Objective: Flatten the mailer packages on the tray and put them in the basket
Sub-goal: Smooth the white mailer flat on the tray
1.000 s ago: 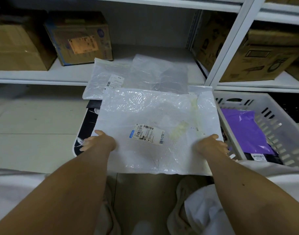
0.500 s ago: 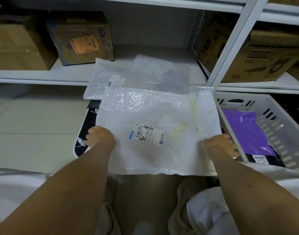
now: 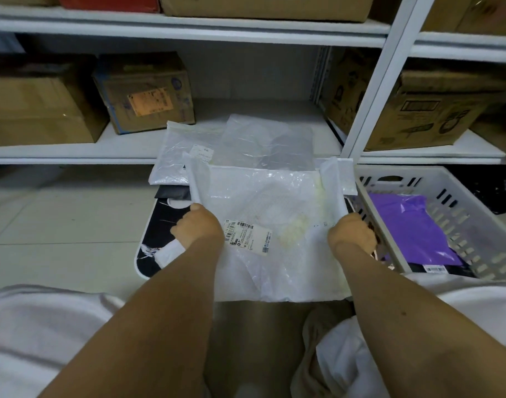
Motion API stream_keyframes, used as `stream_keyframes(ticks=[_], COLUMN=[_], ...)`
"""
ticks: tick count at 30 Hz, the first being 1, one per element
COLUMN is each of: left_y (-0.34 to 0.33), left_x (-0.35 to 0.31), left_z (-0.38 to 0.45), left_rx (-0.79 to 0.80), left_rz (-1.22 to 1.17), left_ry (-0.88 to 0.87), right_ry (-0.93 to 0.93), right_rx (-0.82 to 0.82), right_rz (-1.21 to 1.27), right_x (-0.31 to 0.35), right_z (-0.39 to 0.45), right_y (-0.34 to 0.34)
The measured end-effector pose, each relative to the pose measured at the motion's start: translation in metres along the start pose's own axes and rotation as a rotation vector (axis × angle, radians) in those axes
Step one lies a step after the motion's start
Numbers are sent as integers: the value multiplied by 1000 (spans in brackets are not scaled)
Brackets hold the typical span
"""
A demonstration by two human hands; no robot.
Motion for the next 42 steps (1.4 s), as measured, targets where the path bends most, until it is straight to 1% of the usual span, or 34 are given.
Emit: stream_keyframes(ticks=[3,8,12,16,19,23,26,32,35,38,42], left_y=[21,63,90,104,109,104,93,66,51,31,-3], left_x=[-8,-23,-57,-106,-139,-194,-235,-312,-347,-373,-394], left_z=[-8,-8,-18,-42,-62,-100,-130,-194,-217,-231,-226], left_rx=[-76,-197,-237,-258,-312,-393,-351,-242,-183,-90,-74], left_rz=[-8,-46,-80,-32,49,197,225,120,42,38,181], left_ry=[-79,-170,-255,-390,-510,-676,-759,-1037,-1173,-1258,-1355], right_ry=[79,169,244,166,86,-68,-191,-472,-575,-579,-476], right_rx=[-38,-188,-200,-236,-260,-263,-248,-140,-40,85,339], right_rz=[23,17,-70,-120,-128,-82,-33,-15,-52,-125,-220], right_x=[14,21,17,1,-21,-76,-124,-216,-240,-250,-255], right_z=[-4,6,23,43,54,68,72,69,69,71,72], right_y=[22,76,117,148,158,157,147,115,97,80,62])
Point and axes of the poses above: each hand's wrist, its own z-axis towards the middle knuckle, its own y-axis out of the back of the hand, x = y × z, the point moved 2 cm from there along z, towards the middle knuckle, and after that the axes turned 12 degrees about y, right-handed, at the moved point
